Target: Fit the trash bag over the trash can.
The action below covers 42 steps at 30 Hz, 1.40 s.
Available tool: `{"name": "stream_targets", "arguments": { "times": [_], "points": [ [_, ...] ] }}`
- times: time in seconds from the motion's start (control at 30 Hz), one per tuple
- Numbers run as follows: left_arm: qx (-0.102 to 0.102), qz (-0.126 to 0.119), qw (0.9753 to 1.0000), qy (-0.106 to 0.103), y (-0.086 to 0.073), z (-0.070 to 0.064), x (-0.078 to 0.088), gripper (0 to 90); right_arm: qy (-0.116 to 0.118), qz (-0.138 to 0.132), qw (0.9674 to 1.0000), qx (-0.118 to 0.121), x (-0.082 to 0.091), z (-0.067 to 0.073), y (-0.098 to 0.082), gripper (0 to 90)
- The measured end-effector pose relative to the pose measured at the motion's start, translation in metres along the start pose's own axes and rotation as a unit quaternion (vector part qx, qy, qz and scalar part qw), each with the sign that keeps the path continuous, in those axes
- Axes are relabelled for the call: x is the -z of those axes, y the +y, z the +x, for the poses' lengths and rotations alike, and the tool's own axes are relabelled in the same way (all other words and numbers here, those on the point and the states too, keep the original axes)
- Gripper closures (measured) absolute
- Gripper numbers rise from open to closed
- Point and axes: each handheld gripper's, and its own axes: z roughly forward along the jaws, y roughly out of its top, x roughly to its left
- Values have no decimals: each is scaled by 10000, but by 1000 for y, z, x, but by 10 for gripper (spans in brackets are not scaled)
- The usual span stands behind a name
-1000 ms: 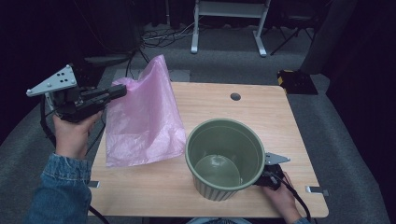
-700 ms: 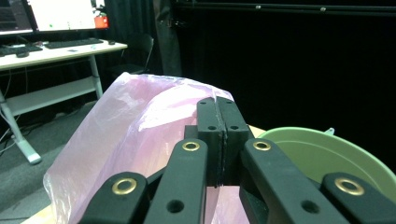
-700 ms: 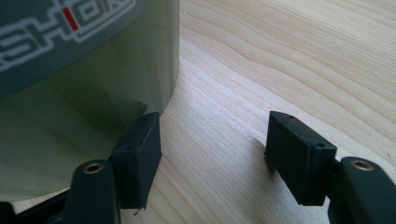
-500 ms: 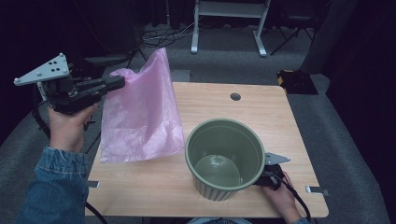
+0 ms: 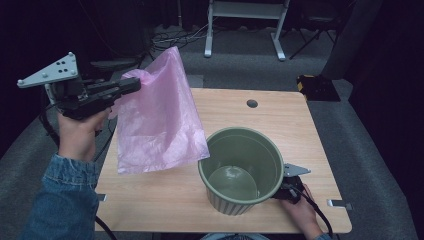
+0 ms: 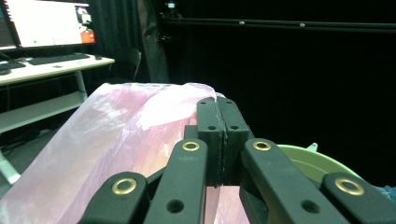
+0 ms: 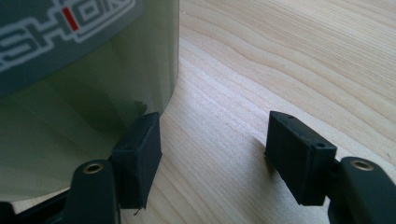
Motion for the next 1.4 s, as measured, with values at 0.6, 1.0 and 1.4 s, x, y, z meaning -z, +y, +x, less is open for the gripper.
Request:
{"name": "stream_targets", "arguments": {
  "times": [0.6,1.0,1.4],
  "points": [
    [-83,80,9985,-536,0,-18,-52,893,1,1,10000,1,0,0,0,359],
    [-123,172,9957,-900,-2,-31,-90,893,-8,-6,10000,14,0,0,0,359],
    [-235,208,9917,-1245,-1,-46,-133,892,-8,-6,10000,14,0,0,0,359]
  ]
}}
